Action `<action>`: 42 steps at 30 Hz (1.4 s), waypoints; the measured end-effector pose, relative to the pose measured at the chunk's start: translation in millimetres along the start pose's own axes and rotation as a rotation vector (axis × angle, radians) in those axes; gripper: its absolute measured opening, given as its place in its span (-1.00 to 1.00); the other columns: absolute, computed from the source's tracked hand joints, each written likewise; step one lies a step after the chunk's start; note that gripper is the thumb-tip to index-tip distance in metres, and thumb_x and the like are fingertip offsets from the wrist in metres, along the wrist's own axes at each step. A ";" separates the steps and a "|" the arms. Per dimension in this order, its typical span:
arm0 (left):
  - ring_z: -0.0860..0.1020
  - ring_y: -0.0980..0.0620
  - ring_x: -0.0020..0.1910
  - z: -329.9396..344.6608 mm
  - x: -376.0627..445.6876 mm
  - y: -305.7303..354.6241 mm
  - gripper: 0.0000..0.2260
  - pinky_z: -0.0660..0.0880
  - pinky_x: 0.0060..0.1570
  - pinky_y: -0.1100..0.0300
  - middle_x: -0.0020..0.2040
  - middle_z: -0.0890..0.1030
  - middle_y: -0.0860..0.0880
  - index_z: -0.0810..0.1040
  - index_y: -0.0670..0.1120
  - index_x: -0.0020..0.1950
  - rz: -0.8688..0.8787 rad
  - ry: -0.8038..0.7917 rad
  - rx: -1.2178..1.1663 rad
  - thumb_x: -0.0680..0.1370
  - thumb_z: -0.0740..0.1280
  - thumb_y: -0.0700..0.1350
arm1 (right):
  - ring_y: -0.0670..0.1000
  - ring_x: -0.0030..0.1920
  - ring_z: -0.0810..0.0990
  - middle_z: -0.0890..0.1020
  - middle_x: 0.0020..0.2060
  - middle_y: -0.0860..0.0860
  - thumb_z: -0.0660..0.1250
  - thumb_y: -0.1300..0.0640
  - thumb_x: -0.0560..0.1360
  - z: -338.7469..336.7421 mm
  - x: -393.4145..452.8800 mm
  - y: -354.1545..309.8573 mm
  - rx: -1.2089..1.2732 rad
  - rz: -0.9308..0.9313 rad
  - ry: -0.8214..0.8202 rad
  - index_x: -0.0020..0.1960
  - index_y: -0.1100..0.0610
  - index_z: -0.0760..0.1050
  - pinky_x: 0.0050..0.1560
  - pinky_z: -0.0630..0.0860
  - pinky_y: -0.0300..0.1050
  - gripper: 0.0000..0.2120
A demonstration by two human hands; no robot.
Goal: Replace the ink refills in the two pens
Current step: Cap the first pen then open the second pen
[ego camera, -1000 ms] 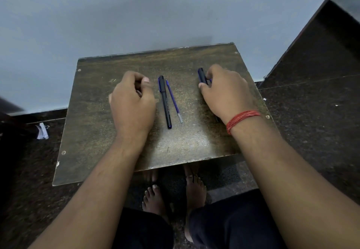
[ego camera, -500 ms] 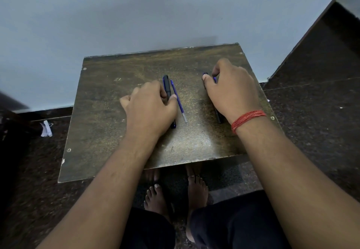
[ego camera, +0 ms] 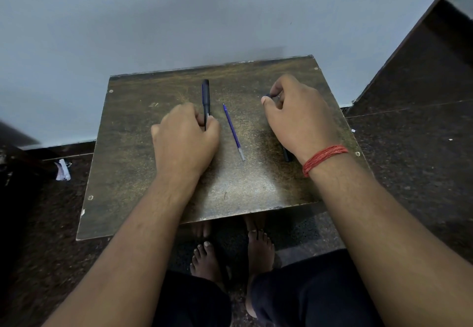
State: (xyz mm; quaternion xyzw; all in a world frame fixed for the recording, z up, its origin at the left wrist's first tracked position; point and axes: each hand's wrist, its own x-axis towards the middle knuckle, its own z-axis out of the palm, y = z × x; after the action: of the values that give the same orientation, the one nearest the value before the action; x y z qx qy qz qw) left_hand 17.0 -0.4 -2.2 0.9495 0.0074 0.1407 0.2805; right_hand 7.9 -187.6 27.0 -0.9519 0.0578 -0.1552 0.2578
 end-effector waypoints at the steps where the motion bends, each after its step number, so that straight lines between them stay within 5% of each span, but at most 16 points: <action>1: 0.44 0.06 -0.28 0.6 -0.6 1.6 -0.80 0.35 -0.14 0.08 -0.29 0.45 0.11 0.39 0.01 -0.26 0.012 0.027 -0.049 0.52 0.25 0.07 | 0.02 -0.10 0.58 0.59 -0.20 -0.09 0.30 -0.05 0.59 -0.3 -0.2 -0.8 0.007 -0.003 0.001 0.03 0.03 0.49 -0.12 0.55 -0.04 -0.85; 5: 0.44 0.21 -0.26 3.1 -5.6 13.1 -0.82 0.29 -0.32 0.32 -0.21 0.44 0.14 0.40 0.04 -0.16 0.093 0.044 -0.180 0.57 0.27 0.09 | -0.02 -0.14 0.58 0.59 -0.22 -0.13 0.27 -0.10 0.60 1.7 -1.1 -6.4 0.036 -0.017 0.032 0.01 0.01 0.50 -0.19 0.54 -0.06 -0.82; 11: 0.44 0.18 -0.37 4.0 -13.0 25.6 -0.87 0.30 -0.39 0.40 -0.37 0.44 0.12 0.40 0.03 -0.08 0.177 -0.038 -0.330 0.61 0.32 -0.01 | -0.01 -0.15 0.62 0.64 -0.20 -0.04 0.24 -0.13 0.62 5.0 -3.4 -14.2 0.348 0.039 0.035 0.02 0.04 0.54 -0.14 0.57 0.02 -0.74; 19: 0.51 0.17 -0.28 6.2 -19.8 34.3 -0.97 0.37 -0.40 0.31 -0.28 0.52 0.10 0.39 -0.02 0.04 0.212 -0.135 -0.419 0.67 0.23 -0.10 | 0.13 -0.14 0.67 0.68 -0.17 0.16 0.32 -0.05 0.60 8.1 -4.4 -19.9 0.657 0.189 -0.010 -0.07 0.11 0.55 -0.06 0.60 0.17 -0.78; 26: 0.49 0.30 -0.44 5.0 -22.8 35.7 -0.88 0.29 -0.49 0.47 -0.39 0.46 0.09 0.43 -0.07 -0.01 0.176 -0.156 -0.493 0.70 0.16 -0.13 | -0.07 -0.26 0.58 0.59 -0.25 0.10 0.36 0.13 0.60 8.5 -8.0 -24.9 0.967 0.284 -0.056 -0.09 0.19 0.56 -0.33 0.46 -0.33 -0.85; 42: 0.38 0.22 -0.45 7.2 -18.7 43.0 -0.79 0.28 -0.49 0.34 -0.34 0.46 0.07 0.46 -0.06 -0.06 0.055 -0.265 -0.525 0.70 0.13 -0.03 | -0.08 -0.32 0.49 0.58 -0.30 -0.01 0.27 0.24 0.63 13.9 -4.4 -22.4 1.158 0.439 -0.055 -0.17 0.09 0.58 -0.32 0.36 -0.18 -0.77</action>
State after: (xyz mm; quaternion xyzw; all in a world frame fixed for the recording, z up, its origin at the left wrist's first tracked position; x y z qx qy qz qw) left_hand -1.8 -42.2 10.1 0.8544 -0.0916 0.0202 0.5110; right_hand 8.9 -160.8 25.9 -0.6272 0.1521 -0.0800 0.7597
